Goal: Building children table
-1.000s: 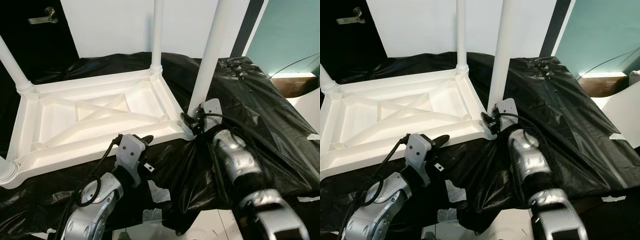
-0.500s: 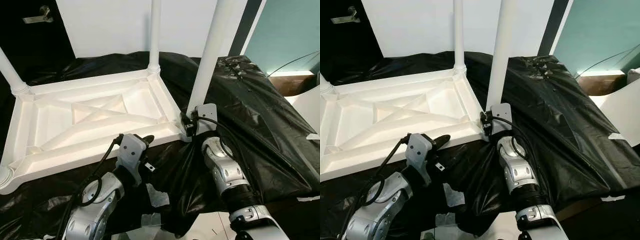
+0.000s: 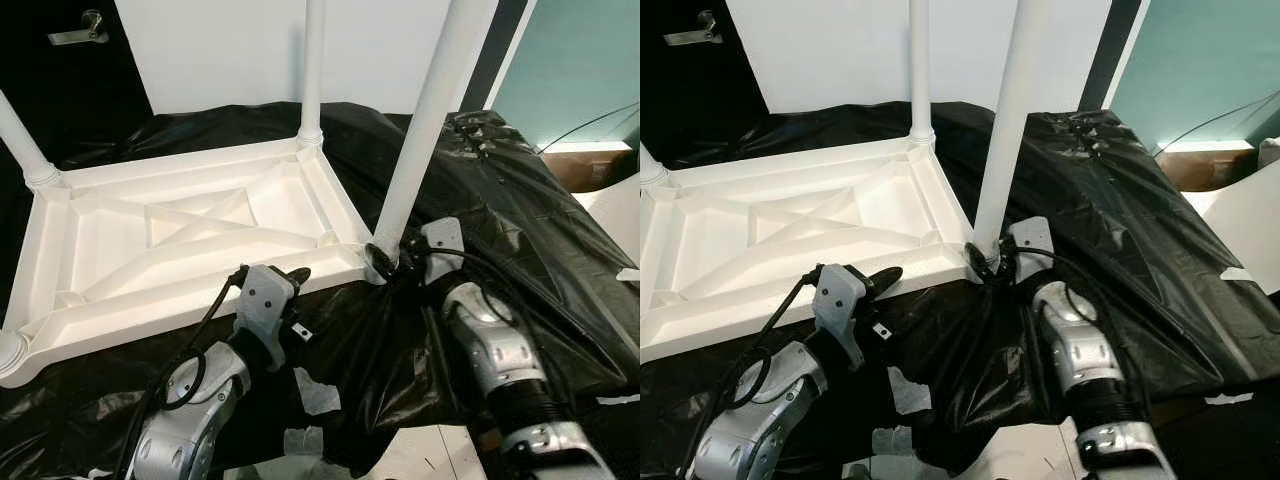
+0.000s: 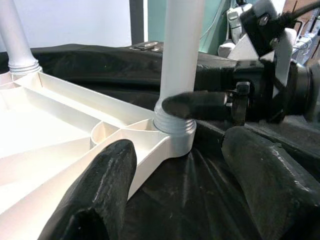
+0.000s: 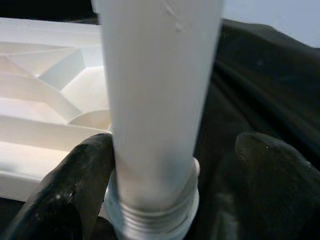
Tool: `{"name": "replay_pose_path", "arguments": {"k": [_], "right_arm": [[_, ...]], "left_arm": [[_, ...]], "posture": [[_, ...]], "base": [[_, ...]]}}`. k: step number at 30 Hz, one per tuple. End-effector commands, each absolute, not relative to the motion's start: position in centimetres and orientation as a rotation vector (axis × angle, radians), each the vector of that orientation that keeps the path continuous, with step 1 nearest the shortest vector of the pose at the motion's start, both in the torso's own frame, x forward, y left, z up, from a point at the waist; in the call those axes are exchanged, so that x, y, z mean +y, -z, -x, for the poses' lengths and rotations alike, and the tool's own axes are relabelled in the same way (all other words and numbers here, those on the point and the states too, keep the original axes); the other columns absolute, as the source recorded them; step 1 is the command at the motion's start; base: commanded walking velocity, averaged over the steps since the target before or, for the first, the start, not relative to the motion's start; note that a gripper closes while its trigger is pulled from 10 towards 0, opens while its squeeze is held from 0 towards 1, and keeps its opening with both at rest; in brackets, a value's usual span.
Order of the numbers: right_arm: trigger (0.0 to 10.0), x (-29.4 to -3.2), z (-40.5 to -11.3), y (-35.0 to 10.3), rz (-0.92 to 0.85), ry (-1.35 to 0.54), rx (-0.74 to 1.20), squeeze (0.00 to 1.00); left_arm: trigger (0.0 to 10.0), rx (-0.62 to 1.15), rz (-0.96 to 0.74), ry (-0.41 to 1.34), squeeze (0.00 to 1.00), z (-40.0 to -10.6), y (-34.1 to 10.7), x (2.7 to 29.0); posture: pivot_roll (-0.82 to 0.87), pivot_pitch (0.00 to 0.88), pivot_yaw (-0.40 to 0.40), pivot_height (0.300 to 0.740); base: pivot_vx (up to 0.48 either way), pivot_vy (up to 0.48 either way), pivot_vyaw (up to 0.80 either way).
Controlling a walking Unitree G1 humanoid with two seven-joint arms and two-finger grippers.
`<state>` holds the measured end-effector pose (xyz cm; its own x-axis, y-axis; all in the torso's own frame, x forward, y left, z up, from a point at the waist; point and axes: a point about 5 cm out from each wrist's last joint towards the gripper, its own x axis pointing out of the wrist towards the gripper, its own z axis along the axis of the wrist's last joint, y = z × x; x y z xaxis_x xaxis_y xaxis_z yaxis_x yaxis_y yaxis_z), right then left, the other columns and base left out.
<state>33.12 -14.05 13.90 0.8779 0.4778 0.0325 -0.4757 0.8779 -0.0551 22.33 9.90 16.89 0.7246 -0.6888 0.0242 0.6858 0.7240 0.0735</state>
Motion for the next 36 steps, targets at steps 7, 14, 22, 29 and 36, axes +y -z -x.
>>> {"name": "replay_pose_path", "arguments": {"k": [7, 14, 22, 29, 36], "right_arm": [[10.0, -14.1, -35.3, -14.8, 0.133, -0.725, -0.031, 0.0], [4.8, -12.7, -36.4, -15.3, 0.216, -0.858, 0.001, 0.0], [0.0, -13.2, -36.7, -15.1, 0.249, -0.902, 0.032, 0.0], [0.0, -14.0, -36.8, -14.6, 0.22, -0.864, 0.056, 0.0], [10.0, -13.6, -37.0, -13.9, 0.201, -0.704, 0.079, 0.0]], "left_arm": [[10.0, -0.047, -0.061, 0.715, 0.0, -22.5, -16.9, 10.0], [10.0, -0.051, -0.063, 0.702, 0.0, -22.5, -17.1, 10.1], [10.0, -0.056, -0.059, 0.692, 0.0, -22.5, -17.2, 10.1], [10.0, -0.056, -0.051, 0.69, 0.0, -22.5, -17.1, 10.1], [10.0, -0.057, -0.047, 0.696, 0.0, -22.6, -17.2, 10.0]], "posture": [[0.12, 0.027, -0.069, 0.74], [0.13, 0.03, -0.067, 0.74], [0.14, 0.036, -0.076, 0.74], [0.12, 0.045, -0.077, 0.74], [0.11, 0.051, -0.071, 0.74]], "base": [[0.0, 0.0, 0.0], [0.0, 0.0, 0.0], [0.0, 0.0, 0.0], [0.0, 0.0, 0.0], [0.0, 0.0, 0.0]]}}
